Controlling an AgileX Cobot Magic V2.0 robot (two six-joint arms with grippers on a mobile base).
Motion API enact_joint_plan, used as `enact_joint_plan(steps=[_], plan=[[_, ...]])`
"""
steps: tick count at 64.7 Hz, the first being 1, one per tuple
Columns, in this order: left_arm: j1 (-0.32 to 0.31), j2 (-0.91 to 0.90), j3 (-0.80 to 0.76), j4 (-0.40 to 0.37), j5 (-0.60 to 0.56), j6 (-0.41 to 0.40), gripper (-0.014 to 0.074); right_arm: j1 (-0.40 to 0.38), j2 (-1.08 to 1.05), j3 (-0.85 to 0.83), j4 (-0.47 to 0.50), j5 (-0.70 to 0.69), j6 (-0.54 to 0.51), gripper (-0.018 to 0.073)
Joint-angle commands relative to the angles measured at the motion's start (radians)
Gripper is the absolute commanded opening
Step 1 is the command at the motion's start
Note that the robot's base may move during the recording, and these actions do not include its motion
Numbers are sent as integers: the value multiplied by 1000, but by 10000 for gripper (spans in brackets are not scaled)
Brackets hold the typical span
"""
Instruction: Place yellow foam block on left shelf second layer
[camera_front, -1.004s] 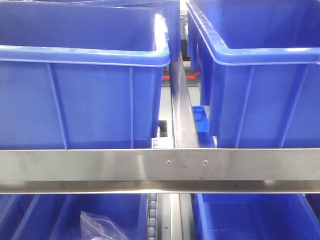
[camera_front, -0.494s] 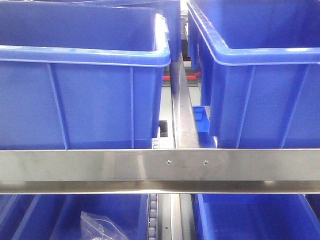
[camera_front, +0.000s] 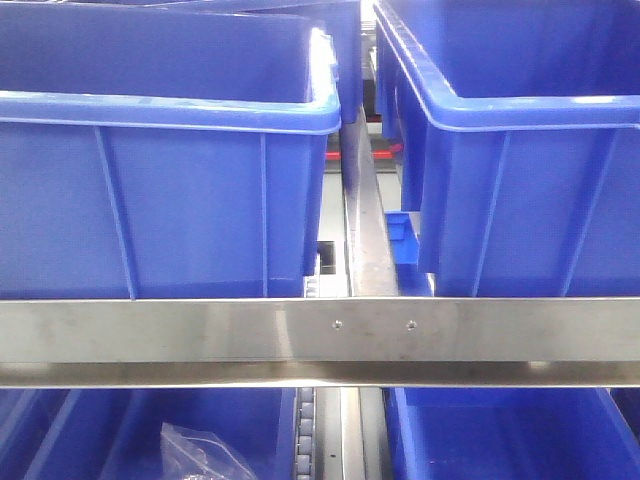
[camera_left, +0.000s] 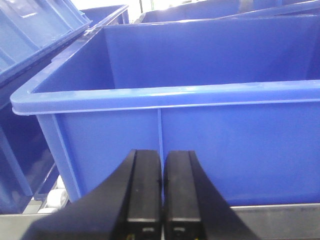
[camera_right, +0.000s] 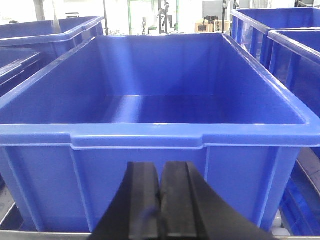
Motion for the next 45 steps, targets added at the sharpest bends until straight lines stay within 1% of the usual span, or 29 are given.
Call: enact_joint_plan(steps=[1, 45], plan=[[-7, -17, 20, -6, -82, -5, 136, -8, -19, -22, -9, -91, -6, 55], [-7, -17, 20, -6, -82, -5, 136, -8, -19, -22, -9, -91, -6, 55]])
